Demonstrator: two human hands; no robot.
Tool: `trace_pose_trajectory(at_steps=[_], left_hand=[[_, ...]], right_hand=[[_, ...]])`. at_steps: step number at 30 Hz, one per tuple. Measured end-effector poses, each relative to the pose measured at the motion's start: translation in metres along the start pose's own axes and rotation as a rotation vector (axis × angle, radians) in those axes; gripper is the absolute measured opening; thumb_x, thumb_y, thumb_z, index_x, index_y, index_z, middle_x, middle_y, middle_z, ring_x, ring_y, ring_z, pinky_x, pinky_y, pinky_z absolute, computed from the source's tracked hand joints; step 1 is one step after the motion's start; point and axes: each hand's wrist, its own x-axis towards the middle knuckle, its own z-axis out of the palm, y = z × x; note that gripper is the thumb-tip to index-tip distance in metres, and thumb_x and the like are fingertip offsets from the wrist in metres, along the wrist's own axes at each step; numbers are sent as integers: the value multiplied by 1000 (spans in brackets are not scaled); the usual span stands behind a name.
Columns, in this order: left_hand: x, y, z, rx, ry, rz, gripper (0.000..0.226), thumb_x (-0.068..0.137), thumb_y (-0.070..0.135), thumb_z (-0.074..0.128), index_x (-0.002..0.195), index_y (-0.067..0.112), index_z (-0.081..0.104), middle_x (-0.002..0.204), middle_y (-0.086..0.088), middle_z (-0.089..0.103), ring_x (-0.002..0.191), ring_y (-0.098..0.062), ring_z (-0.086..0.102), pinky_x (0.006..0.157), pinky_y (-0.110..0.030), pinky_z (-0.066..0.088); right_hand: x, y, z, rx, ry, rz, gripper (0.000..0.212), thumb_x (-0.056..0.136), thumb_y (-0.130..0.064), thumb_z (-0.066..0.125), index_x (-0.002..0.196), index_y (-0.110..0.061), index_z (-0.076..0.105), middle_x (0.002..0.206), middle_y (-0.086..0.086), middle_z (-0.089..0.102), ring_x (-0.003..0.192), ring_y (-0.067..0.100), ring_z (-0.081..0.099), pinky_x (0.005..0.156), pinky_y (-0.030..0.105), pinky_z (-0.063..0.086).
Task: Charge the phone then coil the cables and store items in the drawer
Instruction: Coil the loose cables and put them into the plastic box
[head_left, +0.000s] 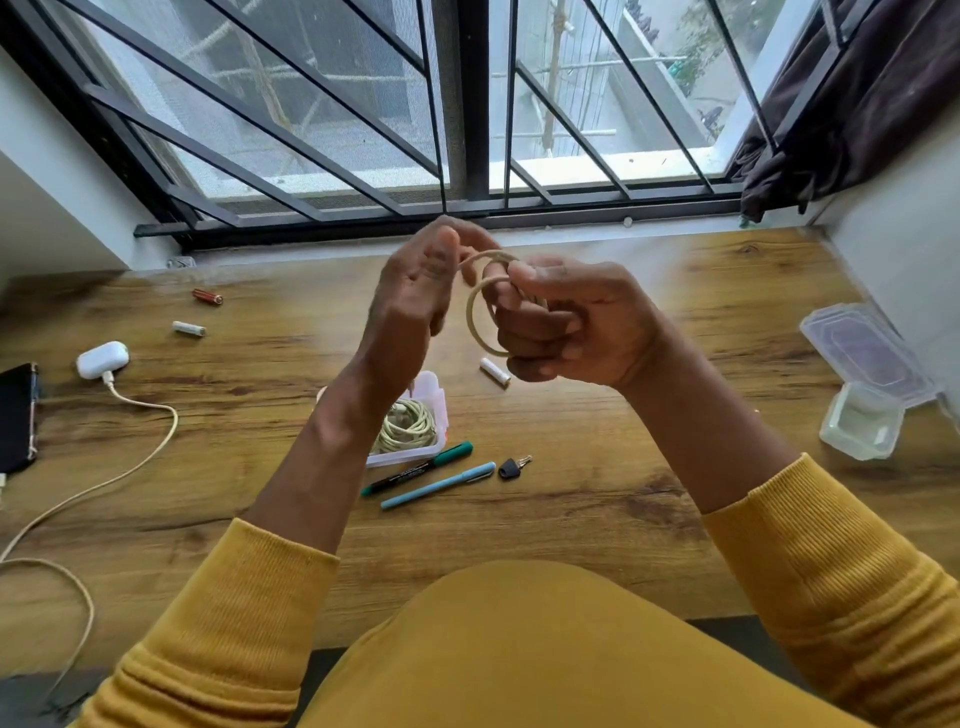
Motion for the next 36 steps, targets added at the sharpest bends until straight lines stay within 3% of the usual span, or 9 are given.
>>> trace_pose_trajectory(at_steps=[5,7,11,16,20,25,29,31,36], left_hand=[[-5,7,7,-146,-233,-19,90,90,87,42,139,14,60,67,-6,31,54,-15,22,47,-25,22],[-3,7,4,-120,-207,8,70,97,76,48,128,15,65,65,9,37,51,-12,25,45,-24,23],[1,6,3,101,-88,127,30,114,15,41,118,0,67,73,27,62,61,8,56,58,-5,37],[4,-1,5,276,6,146,38,112,35,47,107,6,73,88,-8,72,78,-23,67,69,-52,52],[2,-4,5,303,34,154,36,112,35,48,102,10,71,80,-6,69,69,-24,67,61,-52,51],[0,-8,4,301,-58,158,30,112,25,51,96,8,70,79,-8,69,73,-28,67,65,-50,51],[2,-9,7,310,-100,179,25,112,19,52,97,11,71,82,-5,72,77,-23,69,68,-47,53],[3,-13,7,300,-108,183,27,112,20,52,97,9,71,82,-6,72,76,-26,69,67,-47,53],[4,-20,7,290,-63,139,31,112,33,47,87,26,64,65,15,52,59,-4,45,56,-32,38]], right_hand=[[5,-1,-1,74,-29,-46,18,101,-21,58,96,-5,51,53,-4,27,44,11,27,47,24,34],[4,0,-1,81,-13,-54,16,103,-21,50,96,-6,51,53,-4,27,44,11,27,46,25,33],[3,4,-1,115,44,-54,23,105,-25,36,94,-9,49,53,-3,26,47,12,32,47,24,41],[5,6,0,132,35,-29,35,109,-30,34,87,-9,52,55,0,44,57,17,53,51,30,55],[-1,1,-6,94,-4,46,40,111,-28,28,97,-7,59,85,14,66,93,28,69,45,23,54],[-8,-8,-12,47,-112,168,36,107,-18,28,123,4,51,132,35,60,130,43,54,55,28,62],[-13,-2,-21,57,-112,162,31,108,-13,37,123,7,56,120,33,66,112,38,68,48,23,57],[-10,5,-23,95,-87,147,24,107,-12,46,118,4,60,93,20,64,91,28,67,43,20,53],[-1,15,-16,213,61,128,28,108,-25,36,86,-14,49,64,-4,22,55,9,16,32,16,18]])
